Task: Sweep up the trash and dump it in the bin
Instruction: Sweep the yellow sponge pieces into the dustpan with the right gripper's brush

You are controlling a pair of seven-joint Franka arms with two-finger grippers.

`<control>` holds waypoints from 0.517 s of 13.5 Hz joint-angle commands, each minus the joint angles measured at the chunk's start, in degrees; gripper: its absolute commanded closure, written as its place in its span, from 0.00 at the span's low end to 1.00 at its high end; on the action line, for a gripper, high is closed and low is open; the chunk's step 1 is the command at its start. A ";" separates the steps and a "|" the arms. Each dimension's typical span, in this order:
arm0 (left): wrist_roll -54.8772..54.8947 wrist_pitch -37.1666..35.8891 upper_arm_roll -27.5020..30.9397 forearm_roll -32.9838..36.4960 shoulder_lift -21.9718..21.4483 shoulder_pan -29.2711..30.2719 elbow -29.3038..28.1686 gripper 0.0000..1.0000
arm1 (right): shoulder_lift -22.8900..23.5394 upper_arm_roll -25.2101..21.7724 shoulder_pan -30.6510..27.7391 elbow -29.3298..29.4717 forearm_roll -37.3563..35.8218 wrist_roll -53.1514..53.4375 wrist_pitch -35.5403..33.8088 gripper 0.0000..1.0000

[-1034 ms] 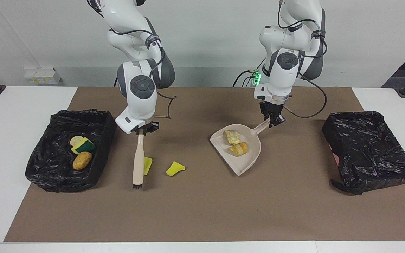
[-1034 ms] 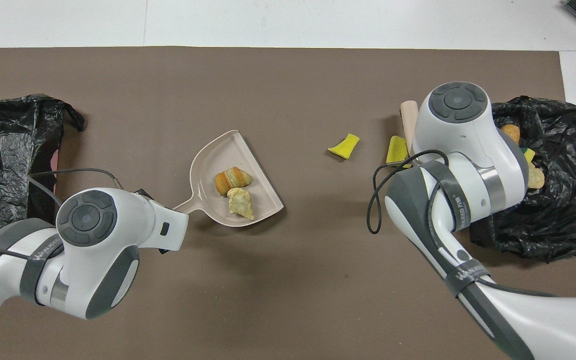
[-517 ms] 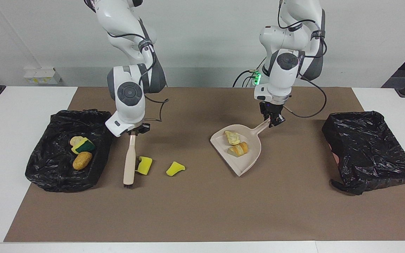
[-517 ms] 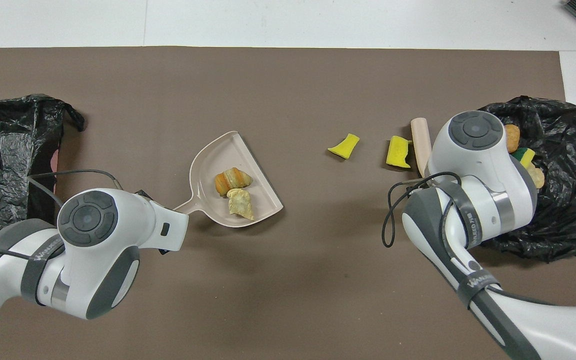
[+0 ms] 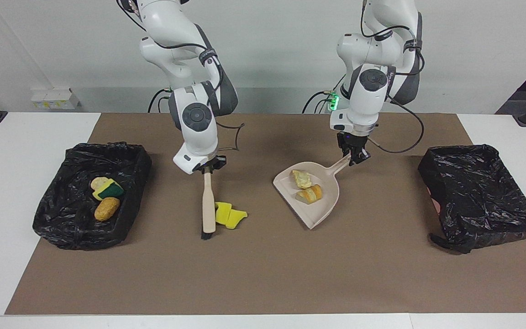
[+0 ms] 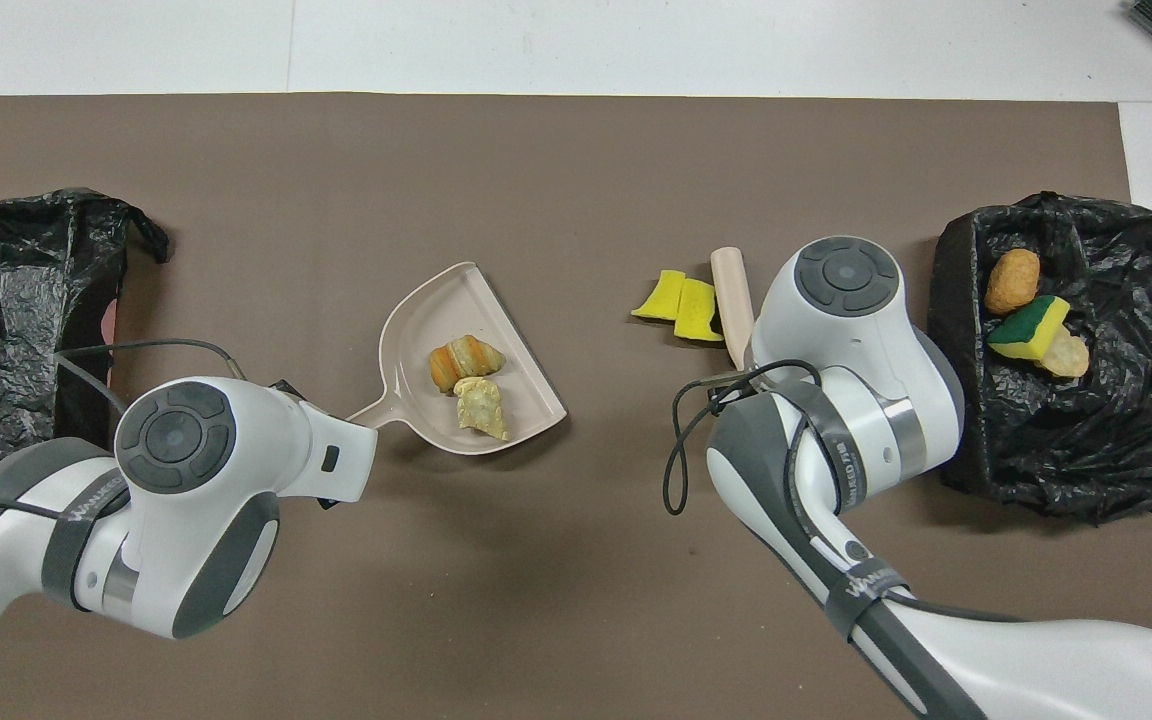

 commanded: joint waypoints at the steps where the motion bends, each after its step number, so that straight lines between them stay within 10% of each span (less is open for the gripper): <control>1: -0.78 1.89 0.22 0.61 -0.37 -0.09 -1.11 1.00 | 2.10 0.13 1.59 1.11 5.00 -0.68 1.74 1.00; 7: -1.04 1.37 0.13 0.61 -0.02 -0.26 -1.19 1.00 | 2.46 0.13 6.86 1.03 11.33 -0.33 3.68 1.00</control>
